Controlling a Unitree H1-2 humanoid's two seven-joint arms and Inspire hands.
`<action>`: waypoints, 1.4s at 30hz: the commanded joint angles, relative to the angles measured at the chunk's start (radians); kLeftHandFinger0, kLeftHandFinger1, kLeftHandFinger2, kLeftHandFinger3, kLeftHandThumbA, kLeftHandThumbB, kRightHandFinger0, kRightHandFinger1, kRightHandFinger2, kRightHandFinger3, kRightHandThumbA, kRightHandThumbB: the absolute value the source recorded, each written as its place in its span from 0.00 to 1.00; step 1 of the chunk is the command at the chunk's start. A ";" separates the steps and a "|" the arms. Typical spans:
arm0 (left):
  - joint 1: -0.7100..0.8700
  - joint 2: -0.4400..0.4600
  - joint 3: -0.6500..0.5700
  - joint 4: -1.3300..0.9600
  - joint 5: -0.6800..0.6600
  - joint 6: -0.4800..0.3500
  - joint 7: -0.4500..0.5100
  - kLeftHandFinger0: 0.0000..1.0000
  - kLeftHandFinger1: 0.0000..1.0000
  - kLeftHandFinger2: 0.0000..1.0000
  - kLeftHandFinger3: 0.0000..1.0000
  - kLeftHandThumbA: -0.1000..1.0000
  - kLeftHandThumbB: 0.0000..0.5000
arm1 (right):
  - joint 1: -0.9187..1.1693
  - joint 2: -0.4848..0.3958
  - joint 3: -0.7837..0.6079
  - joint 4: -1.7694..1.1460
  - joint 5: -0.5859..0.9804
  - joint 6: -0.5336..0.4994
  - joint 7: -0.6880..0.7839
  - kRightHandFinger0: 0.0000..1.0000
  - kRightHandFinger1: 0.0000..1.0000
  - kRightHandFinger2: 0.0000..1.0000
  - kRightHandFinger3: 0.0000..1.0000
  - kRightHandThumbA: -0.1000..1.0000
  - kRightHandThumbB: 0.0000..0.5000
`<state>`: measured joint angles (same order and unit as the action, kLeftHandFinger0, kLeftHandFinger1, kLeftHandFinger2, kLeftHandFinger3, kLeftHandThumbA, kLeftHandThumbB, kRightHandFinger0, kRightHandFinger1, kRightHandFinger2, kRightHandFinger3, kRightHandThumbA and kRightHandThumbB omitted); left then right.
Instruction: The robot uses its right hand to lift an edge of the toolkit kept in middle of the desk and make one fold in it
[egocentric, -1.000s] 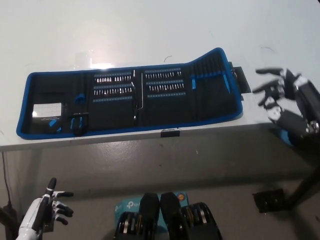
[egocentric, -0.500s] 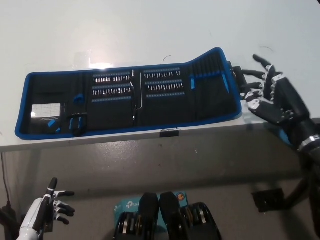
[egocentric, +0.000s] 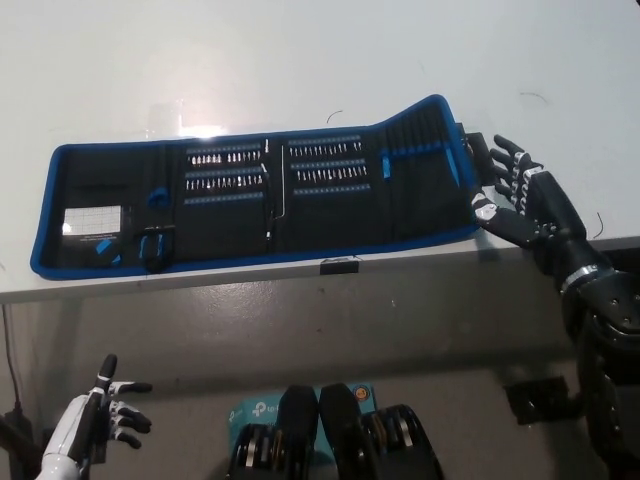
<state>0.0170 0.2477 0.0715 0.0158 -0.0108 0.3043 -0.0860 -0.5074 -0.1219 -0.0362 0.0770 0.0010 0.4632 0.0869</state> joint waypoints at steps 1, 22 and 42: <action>-0.003 0.004 0.016 -0.029 -0.011 -0.011 0.000 0.37 0.39 0.33 0.57 1.00 0.99 | -0.059 -0.013 -0.023 0.014 -0.011 -0.035 -0.039 1.00 1.00 1.00 1.00 0.41 0.59; -0.001 -0.008 0.019 -0.028 -0.003 -0.006 -0.004 0.45 0.45 0.40 0.60 1.00 1.00 | -0.067 0.065 -0.028 0.264 -0.028 -0.187 -0.144 1.00 1.00 1.00 1.00 0.41 0.57; -0.005 0.000 0.015 -0.030 0.001 -0.019 -0.010 0.42 0.43 0.36 0.57 1.00 1.00 | -0.094 0.227 0.011 0.247 -0.052 -0.162 -0.211 1.00 1.00 1.00 1.00 0.35 0.58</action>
<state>0.0204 0.2309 0.0857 0.0084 -0.0096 0.3039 -0.0882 -0.5606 0.0728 -0.0464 0.3482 -0.0421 0.2937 -0.1085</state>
